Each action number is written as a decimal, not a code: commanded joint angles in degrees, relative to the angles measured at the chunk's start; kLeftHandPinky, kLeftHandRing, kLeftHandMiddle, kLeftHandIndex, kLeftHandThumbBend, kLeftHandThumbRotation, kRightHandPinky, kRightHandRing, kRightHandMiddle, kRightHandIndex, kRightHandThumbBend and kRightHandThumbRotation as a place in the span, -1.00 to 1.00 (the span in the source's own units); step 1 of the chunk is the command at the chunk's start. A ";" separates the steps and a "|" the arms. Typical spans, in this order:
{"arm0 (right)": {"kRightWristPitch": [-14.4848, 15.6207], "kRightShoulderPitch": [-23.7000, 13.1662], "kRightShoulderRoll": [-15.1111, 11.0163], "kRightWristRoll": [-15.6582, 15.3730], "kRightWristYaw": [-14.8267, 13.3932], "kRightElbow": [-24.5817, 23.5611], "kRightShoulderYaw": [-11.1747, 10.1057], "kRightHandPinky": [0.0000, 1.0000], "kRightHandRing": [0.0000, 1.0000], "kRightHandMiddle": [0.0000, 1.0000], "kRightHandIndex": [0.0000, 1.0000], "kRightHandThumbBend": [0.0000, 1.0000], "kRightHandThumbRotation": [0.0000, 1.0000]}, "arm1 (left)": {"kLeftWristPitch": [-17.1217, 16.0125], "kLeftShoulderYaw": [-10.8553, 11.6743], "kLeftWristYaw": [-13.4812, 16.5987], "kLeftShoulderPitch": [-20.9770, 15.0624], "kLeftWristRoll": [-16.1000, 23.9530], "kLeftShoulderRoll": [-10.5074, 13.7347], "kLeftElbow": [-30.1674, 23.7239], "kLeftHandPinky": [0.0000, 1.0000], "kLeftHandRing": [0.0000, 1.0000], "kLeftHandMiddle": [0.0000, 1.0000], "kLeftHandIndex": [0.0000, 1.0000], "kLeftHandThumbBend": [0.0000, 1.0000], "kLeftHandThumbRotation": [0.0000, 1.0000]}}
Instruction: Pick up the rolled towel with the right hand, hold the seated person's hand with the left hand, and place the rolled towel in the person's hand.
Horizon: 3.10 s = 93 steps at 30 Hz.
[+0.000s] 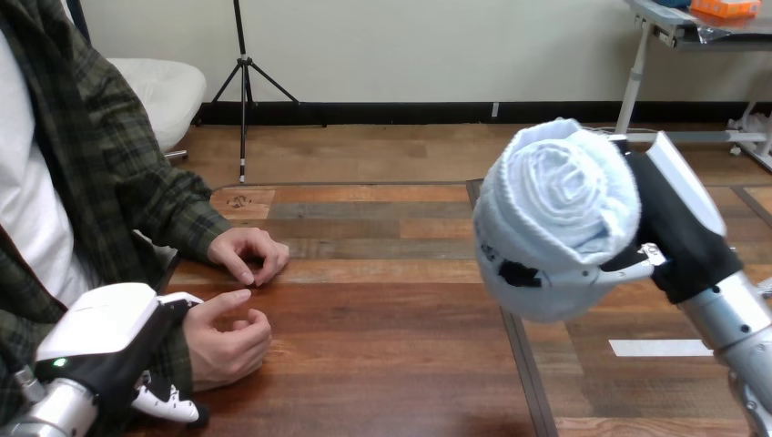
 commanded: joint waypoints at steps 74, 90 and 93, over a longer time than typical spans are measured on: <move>-1.77 7.82 -2.93 19.62 10.32 -20.06 -17.31 -0.85 -0.74 -0.65 -0.57 0.29 -0.99 | -9.64 -16.37 17.84 -19.98 -4.34 -0.61 32.46 -0.09 -0.07 0.02 0.05 0.86 -0.99; -1.08 7.42 -3.09 21.44 12.08 -19.64 -17.26 -0.85 -0.73 -0.65 -0.58 0.31 -1.00 | -11.41 -14.61 20.81 -15.25 -7.71 1.00 28.02 -0.25 -0.22 -0.15 -0.14 0.82 -1.00; -1.35 7.04 -3.00 21.42 12.40 -19.19 -17.17 -0.85 -0.73 -0.65 -0.58 0.30 -1.00 | -11.86 -14.10 21.52 -14.49 -8.39 1.17 27.65 -0.29 -0.25 -0.17 -0.17 0.81 -1.00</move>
